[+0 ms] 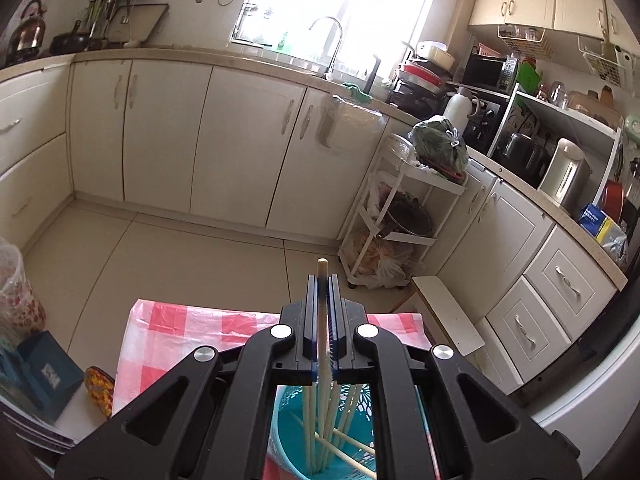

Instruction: Organize utensils

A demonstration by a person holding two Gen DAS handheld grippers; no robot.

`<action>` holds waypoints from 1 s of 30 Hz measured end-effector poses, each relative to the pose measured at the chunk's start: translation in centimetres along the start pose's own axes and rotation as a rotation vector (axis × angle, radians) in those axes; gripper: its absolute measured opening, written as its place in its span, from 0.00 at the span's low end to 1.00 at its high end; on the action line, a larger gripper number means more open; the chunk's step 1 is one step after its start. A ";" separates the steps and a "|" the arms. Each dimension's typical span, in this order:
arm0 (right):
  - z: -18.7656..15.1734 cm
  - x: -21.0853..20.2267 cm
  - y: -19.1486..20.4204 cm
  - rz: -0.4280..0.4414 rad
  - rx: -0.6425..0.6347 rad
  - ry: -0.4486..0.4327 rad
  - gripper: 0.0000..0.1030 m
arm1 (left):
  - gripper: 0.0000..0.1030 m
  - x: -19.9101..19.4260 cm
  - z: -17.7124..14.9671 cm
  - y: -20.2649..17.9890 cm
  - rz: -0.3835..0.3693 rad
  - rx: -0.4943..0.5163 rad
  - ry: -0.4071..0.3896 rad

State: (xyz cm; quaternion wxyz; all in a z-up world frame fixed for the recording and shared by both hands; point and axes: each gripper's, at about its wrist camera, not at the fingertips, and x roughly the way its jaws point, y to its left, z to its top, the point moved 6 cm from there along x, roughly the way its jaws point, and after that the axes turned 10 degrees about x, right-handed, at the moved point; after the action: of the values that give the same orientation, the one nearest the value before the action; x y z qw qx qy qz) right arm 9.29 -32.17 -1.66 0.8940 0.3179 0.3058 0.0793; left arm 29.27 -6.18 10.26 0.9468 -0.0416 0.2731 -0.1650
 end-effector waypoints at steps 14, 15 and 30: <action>0.0 0.0 0.2 -0.004 -0.012 -0.004 0.38 | 0.14 1.1 -5.9 -3.8 -0.006 0.143 0.182; 0.0 -0.1 0.3 -0.006 -0.019 -0.005 0.38 | 0.27 0.4 -6.2 -3.7 0.011 0.143 0.180; -3.0 -6.1 5.5 -0.043 -0.102 -0.025 0.78 | 0.93 -14.8 -10.7 -4.3 0.322 0.159 0.087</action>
State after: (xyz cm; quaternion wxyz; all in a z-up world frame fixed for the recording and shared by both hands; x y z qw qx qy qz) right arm 2.97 -28.38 2.91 0.9143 0.2662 0.2966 0.0717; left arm 10.51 -5.13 9.35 0.9485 0.0850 0.3032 -0.0343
